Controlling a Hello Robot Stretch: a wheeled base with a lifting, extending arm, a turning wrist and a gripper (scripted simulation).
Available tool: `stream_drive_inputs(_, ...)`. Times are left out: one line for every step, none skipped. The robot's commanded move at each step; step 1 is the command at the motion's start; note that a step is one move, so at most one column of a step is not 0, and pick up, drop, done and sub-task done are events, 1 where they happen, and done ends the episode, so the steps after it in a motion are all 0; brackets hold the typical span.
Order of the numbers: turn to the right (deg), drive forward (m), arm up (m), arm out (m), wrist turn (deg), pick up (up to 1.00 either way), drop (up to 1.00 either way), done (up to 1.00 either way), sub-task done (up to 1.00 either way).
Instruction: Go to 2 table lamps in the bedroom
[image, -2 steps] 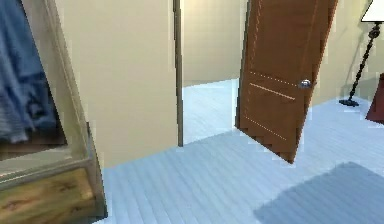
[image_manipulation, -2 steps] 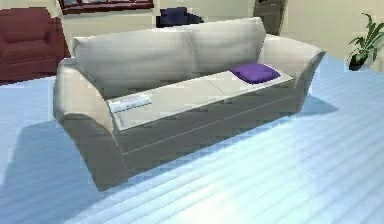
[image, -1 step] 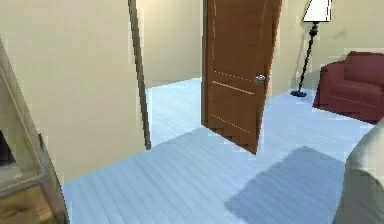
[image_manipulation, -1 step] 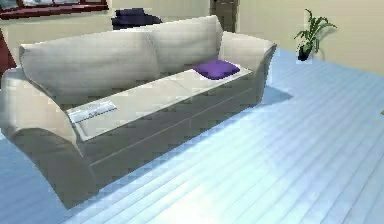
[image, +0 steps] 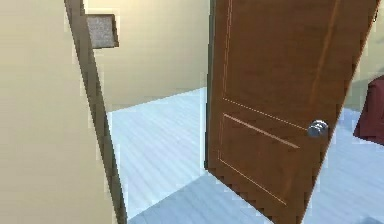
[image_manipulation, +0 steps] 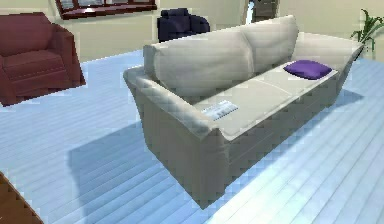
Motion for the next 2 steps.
stream_drive_inputs(3.0, 0.0, 0.0, 0.0, 0.0, 0.0, 0.0, 0.0, 0.0)
stream_drive_inputs(0.0, 0.55, 0.0, 0.0, 0.0, 0.0, 0.0, 0.0, 0.0)
